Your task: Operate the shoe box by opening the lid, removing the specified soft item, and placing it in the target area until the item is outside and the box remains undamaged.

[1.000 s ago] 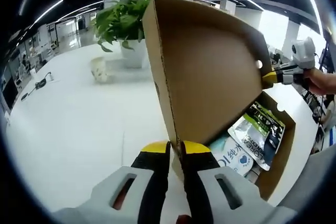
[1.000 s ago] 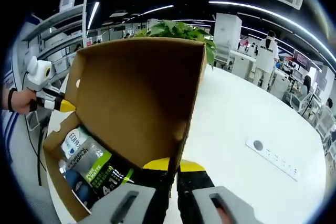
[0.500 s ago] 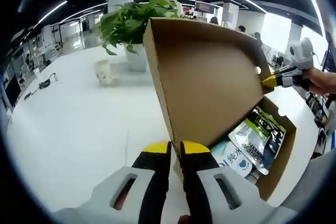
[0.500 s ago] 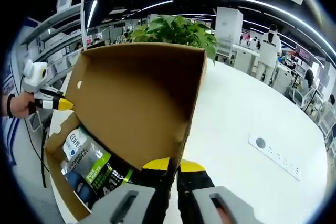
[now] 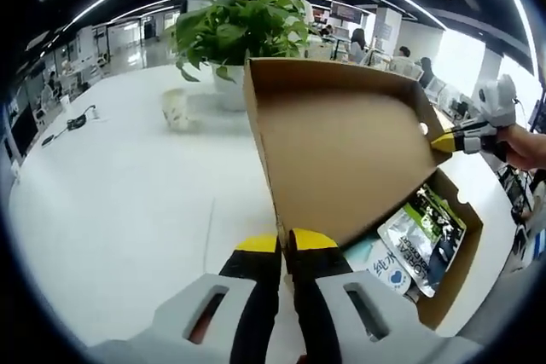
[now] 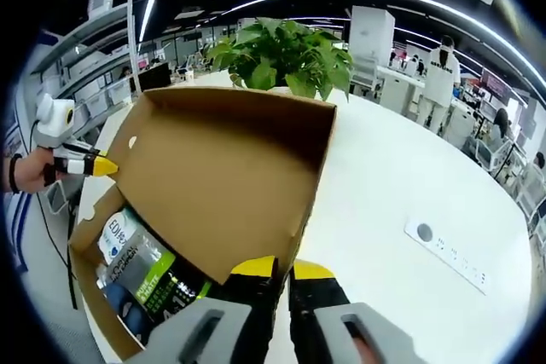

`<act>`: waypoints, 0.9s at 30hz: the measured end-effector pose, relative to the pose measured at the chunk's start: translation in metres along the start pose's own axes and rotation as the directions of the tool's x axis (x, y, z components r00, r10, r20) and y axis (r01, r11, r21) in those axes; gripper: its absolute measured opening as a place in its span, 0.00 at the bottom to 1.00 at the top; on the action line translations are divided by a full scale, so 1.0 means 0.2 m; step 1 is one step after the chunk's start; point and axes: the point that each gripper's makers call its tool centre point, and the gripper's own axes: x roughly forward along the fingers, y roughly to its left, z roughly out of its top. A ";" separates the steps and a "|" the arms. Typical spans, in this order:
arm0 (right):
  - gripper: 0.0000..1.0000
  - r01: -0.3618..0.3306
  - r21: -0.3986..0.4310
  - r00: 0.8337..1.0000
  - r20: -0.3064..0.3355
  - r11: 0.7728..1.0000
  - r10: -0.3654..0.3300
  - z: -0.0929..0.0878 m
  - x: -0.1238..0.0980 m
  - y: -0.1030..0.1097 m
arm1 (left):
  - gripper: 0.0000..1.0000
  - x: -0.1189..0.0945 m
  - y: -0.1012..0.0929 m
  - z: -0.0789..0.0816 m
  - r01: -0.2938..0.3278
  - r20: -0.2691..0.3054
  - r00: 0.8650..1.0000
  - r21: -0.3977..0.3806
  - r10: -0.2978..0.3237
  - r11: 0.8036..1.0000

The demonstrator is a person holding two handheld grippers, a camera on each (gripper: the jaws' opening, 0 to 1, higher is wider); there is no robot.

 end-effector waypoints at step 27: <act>0.00 0.039 0.030 0.999 -0.017 0.999 -0.038 0.00 0.08 -0.04 | 0.05 0.06 0.02 0.05 -0.081 0.005 0.997 0.045 0.081 0.996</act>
